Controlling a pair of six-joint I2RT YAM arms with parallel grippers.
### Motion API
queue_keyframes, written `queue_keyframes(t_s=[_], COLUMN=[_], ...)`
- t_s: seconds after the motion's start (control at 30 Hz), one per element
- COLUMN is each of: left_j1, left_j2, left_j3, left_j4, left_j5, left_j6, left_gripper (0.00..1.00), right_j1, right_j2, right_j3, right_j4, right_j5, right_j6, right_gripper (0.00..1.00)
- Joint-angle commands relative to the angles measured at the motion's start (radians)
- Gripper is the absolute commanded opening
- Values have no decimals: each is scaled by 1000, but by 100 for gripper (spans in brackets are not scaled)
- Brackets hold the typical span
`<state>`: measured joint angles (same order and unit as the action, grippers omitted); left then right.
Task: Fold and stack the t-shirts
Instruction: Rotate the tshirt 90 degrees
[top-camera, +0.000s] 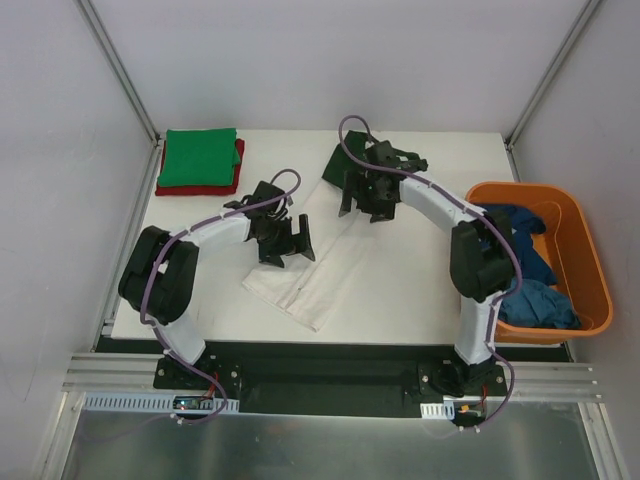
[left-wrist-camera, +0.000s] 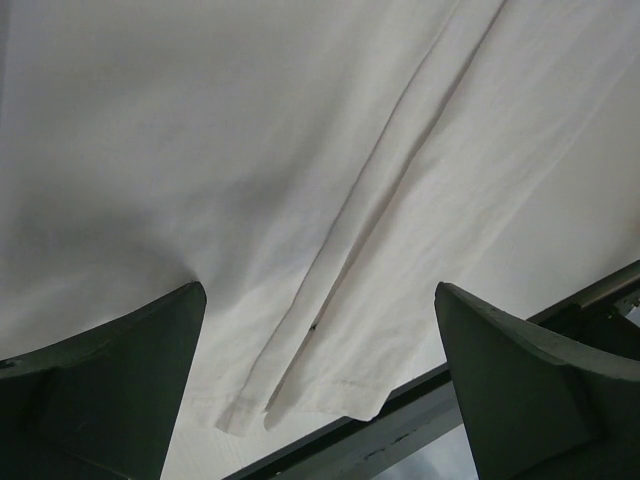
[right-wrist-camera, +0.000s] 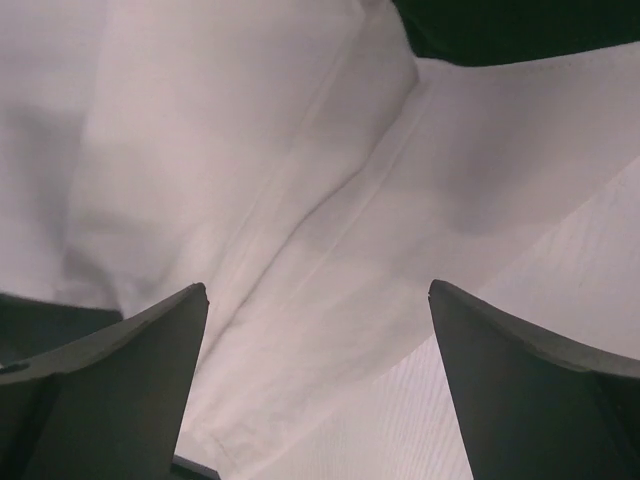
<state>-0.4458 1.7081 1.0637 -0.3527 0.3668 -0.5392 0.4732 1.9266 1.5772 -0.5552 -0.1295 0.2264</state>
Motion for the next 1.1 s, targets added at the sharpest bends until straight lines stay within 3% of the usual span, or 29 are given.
queue_keyframes(t_s=[0.0, 0.37, 0.53, 0.63, 0.7, 0.87, 1.07], left_j1=[-16, -143, -267, -310, -312, -312, -309], left_j2=[-8, -12, 44, 45, 1, -141, -290], left_j3=[-48, -174, -105, -67, -67, -65, -131], left_j4=[53, 208, 282, 284, 284, 241, 77], left_j5=[38, 104, 78, 54, 37, 14, -97], left_j6=[5, -181, -297, -312, -306, -233, -154], left_gripper=[99, 99, 99, 99, 99, 99, 99], right_j1=[-27, -128, -177, -202, -202, -185, -151], right_j2=[129, 390, 492, 468, 405, 77, -328], right_j3=[116, 342, 500, 554, 476, 218, -271], right_j4=[-97, -117, -121, -173, -166, -135, 27], right_j5=[65, 7, -6, -34, -42, -67, -27], right_j6=[42, -39, -133, -159, -183, -220, -92], right_gripper=[97, 97, 97, 97, 97, 97, 97])
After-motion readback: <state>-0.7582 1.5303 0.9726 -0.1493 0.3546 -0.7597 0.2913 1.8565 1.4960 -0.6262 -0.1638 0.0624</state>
